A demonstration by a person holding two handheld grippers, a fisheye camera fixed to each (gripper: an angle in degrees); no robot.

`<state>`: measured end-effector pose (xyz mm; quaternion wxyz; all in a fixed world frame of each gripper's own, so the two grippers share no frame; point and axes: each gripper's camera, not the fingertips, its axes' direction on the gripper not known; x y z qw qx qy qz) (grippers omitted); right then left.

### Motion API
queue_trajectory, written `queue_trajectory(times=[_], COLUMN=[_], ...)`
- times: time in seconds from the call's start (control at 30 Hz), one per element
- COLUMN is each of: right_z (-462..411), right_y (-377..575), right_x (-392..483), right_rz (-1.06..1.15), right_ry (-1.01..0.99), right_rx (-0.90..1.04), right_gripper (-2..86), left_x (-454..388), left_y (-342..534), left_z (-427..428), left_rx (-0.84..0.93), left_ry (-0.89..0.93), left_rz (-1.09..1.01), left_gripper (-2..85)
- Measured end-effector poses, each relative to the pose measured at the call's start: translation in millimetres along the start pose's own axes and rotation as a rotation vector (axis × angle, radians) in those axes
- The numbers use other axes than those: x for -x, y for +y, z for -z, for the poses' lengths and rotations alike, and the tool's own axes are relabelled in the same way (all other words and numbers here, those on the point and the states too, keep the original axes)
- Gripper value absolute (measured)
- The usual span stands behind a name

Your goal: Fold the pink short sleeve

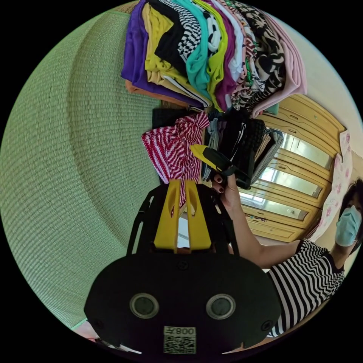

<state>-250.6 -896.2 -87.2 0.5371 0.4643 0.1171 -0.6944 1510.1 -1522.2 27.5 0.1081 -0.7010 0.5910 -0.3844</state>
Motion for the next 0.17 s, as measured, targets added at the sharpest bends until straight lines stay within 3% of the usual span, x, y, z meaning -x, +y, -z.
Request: queue_trajectory(times=[0.17], right_z=[-7.5], right_y=[-0.6], right_x=[80.6], right_rz=[0.013], right_ry=[0.151], right_rx=[0.004], right_gripper=[9.5], left_x=[26.6], left_y=[12.4], left_z=[-24.3], left_rx=[-0.002], left_ry=[0.04], left_rz=[0.019], left_gripper=[1.9])
